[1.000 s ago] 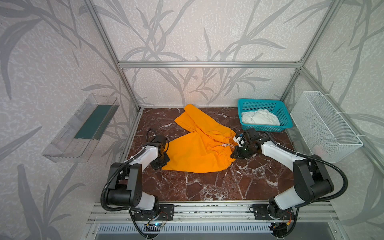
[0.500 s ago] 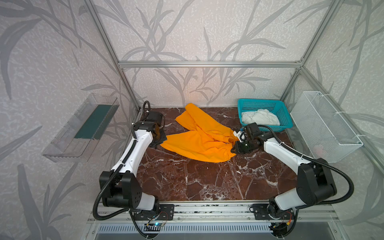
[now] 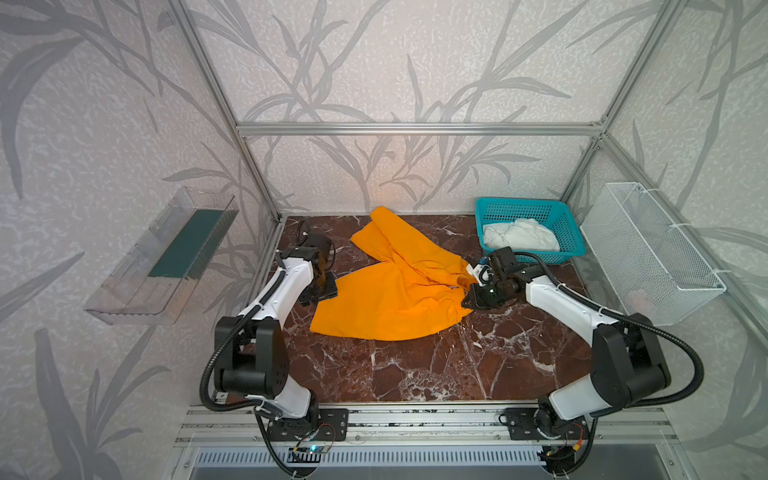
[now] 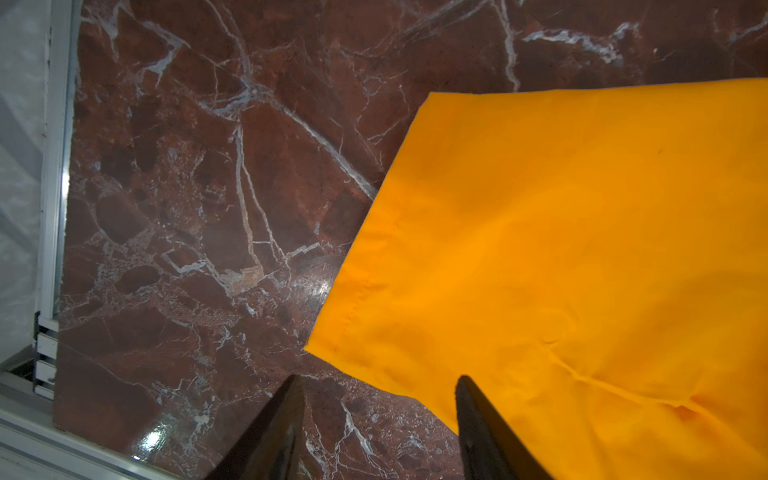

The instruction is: Fold and stack the mixed laundry pile

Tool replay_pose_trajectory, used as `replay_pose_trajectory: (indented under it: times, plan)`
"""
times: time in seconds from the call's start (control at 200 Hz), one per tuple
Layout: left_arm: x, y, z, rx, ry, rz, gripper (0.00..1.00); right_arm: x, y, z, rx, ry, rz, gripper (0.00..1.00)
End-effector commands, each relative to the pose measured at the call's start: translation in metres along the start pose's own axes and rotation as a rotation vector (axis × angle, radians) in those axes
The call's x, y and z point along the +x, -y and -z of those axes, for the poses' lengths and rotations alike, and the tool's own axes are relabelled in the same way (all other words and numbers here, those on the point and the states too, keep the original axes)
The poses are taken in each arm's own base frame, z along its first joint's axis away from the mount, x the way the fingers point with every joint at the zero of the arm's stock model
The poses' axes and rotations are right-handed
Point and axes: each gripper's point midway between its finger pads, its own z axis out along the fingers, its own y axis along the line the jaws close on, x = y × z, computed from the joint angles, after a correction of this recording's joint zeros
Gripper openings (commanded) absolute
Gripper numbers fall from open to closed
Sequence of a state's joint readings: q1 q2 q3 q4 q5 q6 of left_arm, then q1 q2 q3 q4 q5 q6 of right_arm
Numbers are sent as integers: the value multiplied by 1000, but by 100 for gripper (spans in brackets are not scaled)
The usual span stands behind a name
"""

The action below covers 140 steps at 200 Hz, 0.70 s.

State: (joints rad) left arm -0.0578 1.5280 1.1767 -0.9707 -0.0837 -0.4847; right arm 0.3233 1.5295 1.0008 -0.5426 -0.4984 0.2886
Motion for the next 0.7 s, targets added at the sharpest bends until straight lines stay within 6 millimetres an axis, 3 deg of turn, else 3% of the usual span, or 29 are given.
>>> replay_pose_trajectory:
  times: [0.0, 0.145, 0.365, 0.445, 0.55, 0.695]
  plan:
    - [24, -20, -9, -49, -2, 72, 60, 4, 2, -5, -9, -13, -12, 0]
    - [52, -26, -39, -50, -42, 141, 60, 6, 3, -5, -5, -16, -2, 0]
    - [58, -25, -67, -64, -72, 143, 59, 22, 19, -5, 72, -46, 7, 0]
    - [59, -22, -74, -59, -89, 134, 52, 28, 25, -5, 94, -58, 3, 0]
    - [56, -18, -78, -44, -91, 137, 35, 27, 22, -3, 83, -53, 3, 0]
    - [37, -14, -63, -16, -50, 141, 10, 16, 6, 8, 37, -27, 29, 0]
